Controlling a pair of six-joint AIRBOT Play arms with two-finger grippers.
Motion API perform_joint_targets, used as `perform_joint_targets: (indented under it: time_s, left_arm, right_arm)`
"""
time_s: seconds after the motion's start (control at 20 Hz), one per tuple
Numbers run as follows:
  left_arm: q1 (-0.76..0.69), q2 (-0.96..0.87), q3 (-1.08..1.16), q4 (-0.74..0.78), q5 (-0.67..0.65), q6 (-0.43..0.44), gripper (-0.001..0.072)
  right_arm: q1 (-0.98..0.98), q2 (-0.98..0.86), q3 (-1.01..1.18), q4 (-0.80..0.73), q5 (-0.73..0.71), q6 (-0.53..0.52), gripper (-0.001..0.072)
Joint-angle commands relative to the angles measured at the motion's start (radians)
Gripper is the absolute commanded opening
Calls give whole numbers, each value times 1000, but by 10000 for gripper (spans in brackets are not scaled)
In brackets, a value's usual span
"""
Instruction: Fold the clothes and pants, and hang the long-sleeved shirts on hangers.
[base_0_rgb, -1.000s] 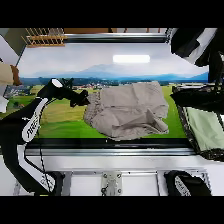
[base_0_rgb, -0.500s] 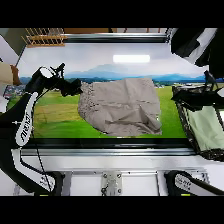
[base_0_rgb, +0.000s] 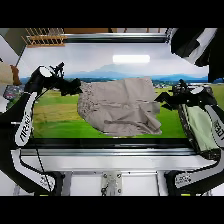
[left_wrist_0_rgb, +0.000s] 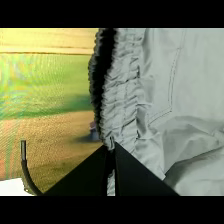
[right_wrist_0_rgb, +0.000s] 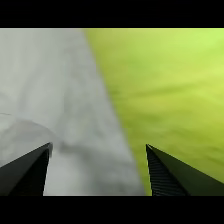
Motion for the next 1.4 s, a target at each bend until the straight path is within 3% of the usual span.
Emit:
perform_joint_targets:
  time_s: [0.0,0.05,0.15,0.2,0.4,0.85,1.1,1.25,1.35]
  left_arm:
    - [1,0,1,0,1,-2,13]
    - [1,0,1,0,1,-2,13]
    - [2,0,1,0,-3,-2,13]
    - [6,2,2,0,-4,-2,13]
    - [21,127,14,5,65,-2,12]
    - [21,650,280,27,33,0,13]
    - [21,873,278,27,-146,-1,13]
    - [21,987,185,27,-172,-53,12]
    - [21,1060,56,27,-177,-141,13]
  right_arm:
    - [76,-79,74,44,-10,-15,639]
    - [93,-86,89,46,-21,-17,540]
    - [111,-85,117,47,-41,-53,90]
    - [111,-82,138,47,-36,-60,6]
    - [95,59,230,34,-30,-86,5]
    - [86,667,328,6,27,-123,5]
    - [86,853,328,-93,140,-74,5]
    - [86,911,328,-211,157,-2,5]
    - [86,919,332,-224,139,31,5]
